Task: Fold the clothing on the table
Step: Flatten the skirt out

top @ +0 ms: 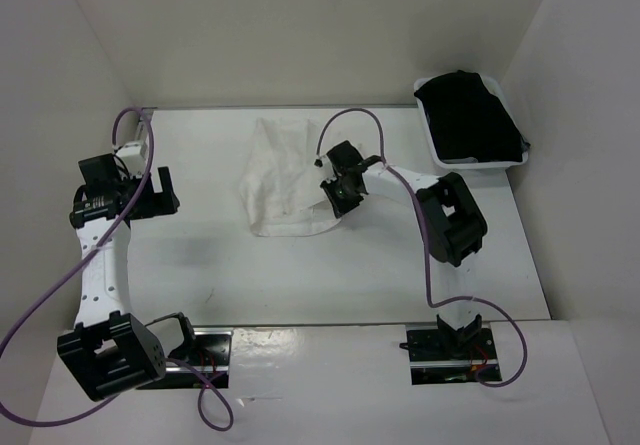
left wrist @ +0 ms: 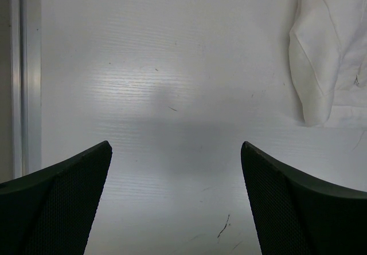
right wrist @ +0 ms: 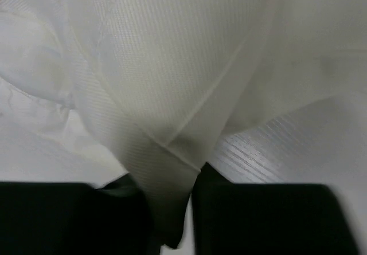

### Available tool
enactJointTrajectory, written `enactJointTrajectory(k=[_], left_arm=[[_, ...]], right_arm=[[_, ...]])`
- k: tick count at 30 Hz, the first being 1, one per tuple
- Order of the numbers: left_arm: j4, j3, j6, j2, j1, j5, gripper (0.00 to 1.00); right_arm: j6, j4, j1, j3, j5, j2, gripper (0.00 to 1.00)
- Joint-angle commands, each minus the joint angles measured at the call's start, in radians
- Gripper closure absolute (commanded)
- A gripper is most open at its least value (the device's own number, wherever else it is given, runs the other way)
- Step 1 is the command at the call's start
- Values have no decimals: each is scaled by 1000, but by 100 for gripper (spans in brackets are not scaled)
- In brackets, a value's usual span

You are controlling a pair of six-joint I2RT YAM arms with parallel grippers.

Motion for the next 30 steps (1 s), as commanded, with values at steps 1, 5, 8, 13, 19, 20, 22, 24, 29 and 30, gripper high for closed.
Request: enactJointTrajectory(k=[1, 5, 8, 13, 19, 20, 22, 24, 29, 30], left_arm=[[11, 1, 9, 3, 8, 32, 1], [11, 1, 18, 3, 8, 42, 1], [11, 1, 18, 3, 8, 51, 1], [11, 1, 18, 13, 8, 60, 1], [11, -8, 27, 13, 8, 82, 1], [11, -8, 27, 13, 8, 82, 1], [11, -8, 27, 13, 8, 82, 1], [11, -8, 27, 13, 8, 82, 1], [11, -8, 37, 13, 8, 92, 1], [11, -8, 37, 22, 8, 92, 1]], right_arm=[[26, 27, -2, -3, 22, 30, 87], [-38, -19, -5, 78, 214, 0, 100], [-104, -62, -35, 234, 332, -39, 100], [-195, -143, -31, 670, 407, -73, 100], [-278, -189, 125, 781, 353, -87, 100], [-299, -217, 154, 767, 333, -61, 100], [-309, -217, 235, 645, 446, -25, 100], [-309, -159, 268, 495, 431, -25, 100], [-310, -223, 293, 401, 352, 19, 100], [-301, -244, 293, 401, 352, 28, 100]])
